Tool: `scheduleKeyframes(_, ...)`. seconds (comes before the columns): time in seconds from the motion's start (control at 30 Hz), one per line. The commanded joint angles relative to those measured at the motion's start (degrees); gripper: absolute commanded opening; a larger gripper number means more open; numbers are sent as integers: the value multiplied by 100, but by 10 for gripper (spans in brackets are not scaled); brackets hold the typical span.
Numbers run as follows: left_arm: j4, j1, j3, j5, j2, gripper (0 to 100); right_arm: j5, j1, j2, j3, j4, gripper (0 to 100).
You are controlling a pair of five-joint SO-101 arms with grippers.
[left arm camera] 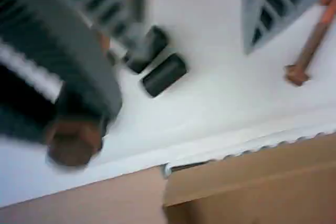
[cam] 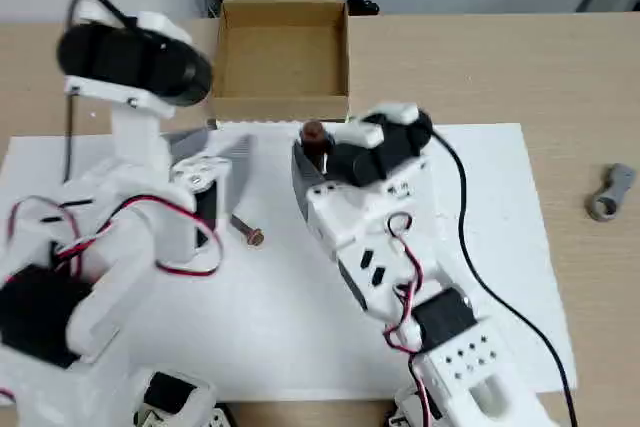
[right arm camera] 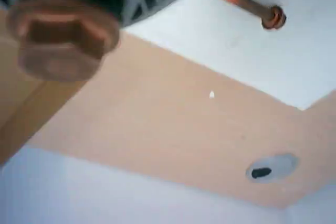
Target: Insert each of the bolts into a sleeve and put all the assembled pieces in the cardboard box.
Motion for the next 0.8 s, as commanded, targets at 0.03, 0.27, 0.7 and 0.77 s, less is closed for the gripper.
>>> scheduleKeyframes(0.03, 475, -448, -215, -554, -53, 10, -79, 215, 945, -1213, -13, 3)
scheduleKeyframes(0.27, 360, -1046, 251, -642, -554, 6, -70, 576, 2589, -2338, -980, 3)
scheduleKeyframes(0.7, 193, -1582, 2141, -659, -1934, 6, -835, 1341, 5842, -4070, -2316, 3)
scheduleKeyframes(0.77, 26, -1908, 2334, -738, -2066, 6, -879, 1429, 6360, -4501, -2316, 4)
